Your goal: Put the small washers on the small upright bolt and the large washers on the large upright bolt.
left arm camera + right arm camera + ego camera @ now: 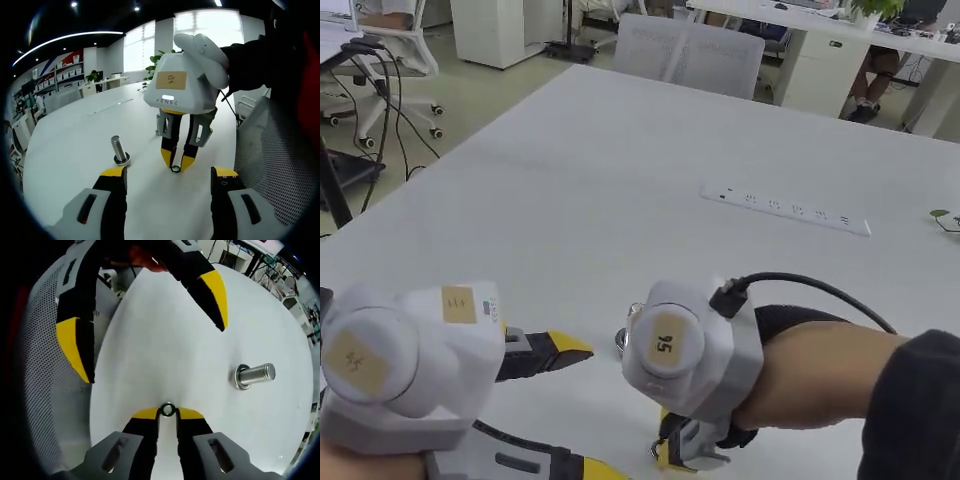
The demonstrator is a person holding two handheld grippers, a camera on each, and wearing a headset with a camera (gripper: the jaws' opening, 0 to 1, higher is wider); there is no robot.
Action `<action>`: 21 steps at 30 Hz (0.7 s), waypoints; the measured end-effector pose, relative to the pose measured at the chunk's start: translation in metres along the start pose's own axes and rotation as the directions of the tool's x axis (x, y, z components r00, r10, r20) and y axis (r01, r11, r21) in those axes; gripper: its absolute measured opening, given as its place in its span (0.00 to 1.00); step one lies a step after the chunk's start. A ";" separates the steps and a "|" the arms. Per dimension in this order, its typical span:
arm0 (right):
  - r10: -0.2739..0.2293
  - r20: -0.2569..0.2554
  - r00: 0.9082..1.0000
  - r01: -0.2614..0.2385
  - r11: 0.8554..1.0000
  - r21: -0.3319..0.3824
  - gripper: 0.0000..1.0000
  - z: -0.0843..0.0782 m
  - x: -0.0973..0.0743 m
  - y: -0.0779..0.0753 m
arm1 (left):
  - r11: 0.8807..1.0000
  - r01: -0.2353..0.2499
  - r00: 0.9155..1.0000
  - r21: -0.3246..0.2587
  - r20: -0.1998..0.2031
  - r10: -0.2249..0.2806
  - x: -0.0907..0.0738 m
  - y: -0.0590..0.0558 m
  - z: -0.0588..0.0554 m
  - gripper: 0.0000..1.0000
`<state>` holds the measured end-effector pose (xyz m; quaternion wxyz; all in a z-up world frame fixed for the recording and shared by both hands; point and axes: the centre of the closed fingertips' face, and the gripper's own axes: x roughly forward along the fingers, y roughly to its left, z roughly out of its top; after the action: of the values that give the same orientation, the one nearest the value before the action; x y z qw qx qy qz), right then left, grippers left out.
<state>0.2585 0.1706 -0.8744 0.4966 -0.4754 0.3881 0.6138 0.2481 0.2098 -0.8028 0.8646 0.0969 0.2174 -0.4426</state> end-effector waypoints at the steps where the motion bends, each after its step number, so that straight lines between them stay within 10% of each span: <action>1: 0.015 0.020 1.000 -0.015 1.000 0.025 0.14 0.000 0.000 -0.001 | 1.000 0.000 1.000 0.000 0.000 0.000 0.000 0.000 0.000 0.67; 11: -0.022 -0.025 0.999 0.021 0.999 -0.047 0.14 0.001 0.001 0.003 | 1.000 0.000 1.000 -0.002 -0.002 0.000 0.000 0.000 -0.001 0.67; 16: 0.022 0.030 0.999 -0.024 0.997 0.072 0.14 0.000 0.001 -0.001 | 1.000 -0.001 1.000 -0.002 -0.002 0.001 0.000 0.000 -0.002 0.67; 21: -0.043 -0.064 0.997 0.039 0.997 -0.063 0.14 0.001 0.002 0.004 | 1.000 0.003 1.000 0.001 -0.004 -0.003 0.001 -0.001 -0.002 0.67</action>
<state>0.2547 0.1718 -0.8760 0.4811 -0.5182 0.3755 0.5992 0.2468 0.2090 -0.8050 0.8634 0.0980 0.2193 -0.4437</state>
